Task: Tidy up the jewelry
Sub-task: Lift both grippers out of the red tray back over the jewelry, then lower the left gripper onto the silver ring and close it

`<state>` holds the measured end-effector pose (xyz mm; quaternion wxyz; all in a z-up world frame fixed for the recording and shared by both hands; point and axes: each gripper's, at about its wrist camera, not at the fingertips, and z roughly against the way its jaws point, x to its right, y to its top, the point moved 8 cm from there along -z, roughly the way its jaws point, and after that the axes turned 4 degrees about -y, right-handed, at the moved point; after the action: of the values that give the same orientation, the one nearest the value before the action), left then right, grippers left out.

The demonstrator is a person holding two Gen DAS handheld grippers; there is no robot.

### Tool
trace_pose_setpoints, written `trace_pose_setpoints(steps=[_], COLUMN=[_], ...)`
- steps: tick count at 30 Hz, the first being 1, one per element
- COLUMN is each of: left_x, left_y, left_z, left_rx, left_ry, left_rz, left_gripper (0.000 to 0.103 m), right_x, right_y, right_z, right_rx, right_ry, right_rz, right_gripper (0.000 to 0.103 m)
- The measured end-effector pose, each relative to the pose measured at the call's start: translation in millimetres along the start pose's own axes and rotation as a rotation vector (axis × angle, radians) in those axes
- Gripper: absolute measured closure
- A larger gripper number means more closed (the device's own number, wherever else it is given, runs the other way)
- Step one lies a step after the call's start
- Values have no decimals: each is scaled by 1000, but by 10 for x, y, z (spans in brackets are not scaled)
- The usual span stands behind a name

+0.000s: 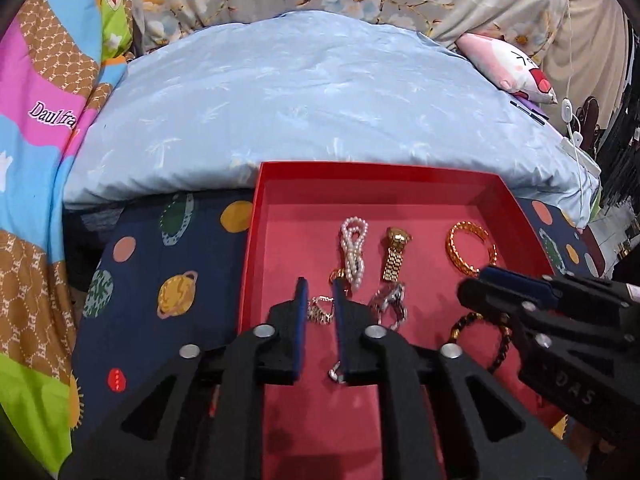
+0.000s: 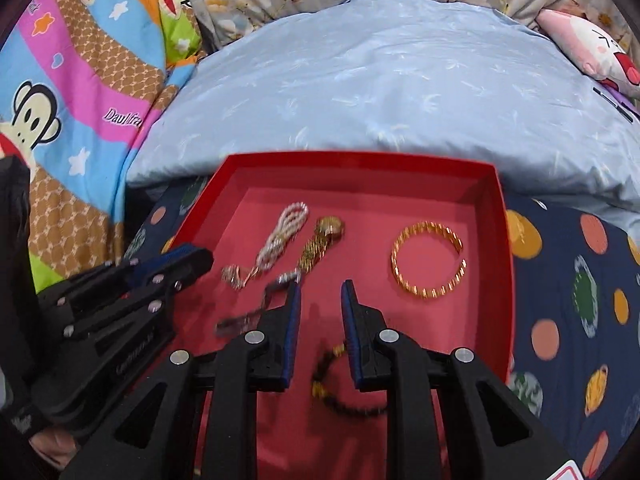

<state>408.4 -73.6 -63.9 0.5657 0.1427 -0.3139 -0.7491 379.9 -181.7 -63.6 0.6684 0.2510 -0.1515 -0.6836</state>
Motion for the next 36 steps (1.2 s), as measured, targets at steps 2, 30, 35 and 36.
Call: trace_pose_setpoints(steps=[2, 30, 35, 36], left_x=[13, 285, 349, 347], left_y=[-36, -1709, -2080, -2141], left_z=[92, 1331, 1395, 1411], left_rx=[17, -45, -89, -97], left_ry=[9, 8, 39, 41], left_rz=[-6, 64, 43, 43], left_gripper=[71, 34, 34, 34], right_x=[8, 229, 227, 223], right_y=[-127, -1956, -2217, -2255], right_z=[125, 1378, 1470, 1482], right_rx=[16, 61, 45, 42], right_ry=[-16, -133, -123, -120], right_rz=[10, -90, -116, -120], right_gripper=[82, 71, 71, 71])
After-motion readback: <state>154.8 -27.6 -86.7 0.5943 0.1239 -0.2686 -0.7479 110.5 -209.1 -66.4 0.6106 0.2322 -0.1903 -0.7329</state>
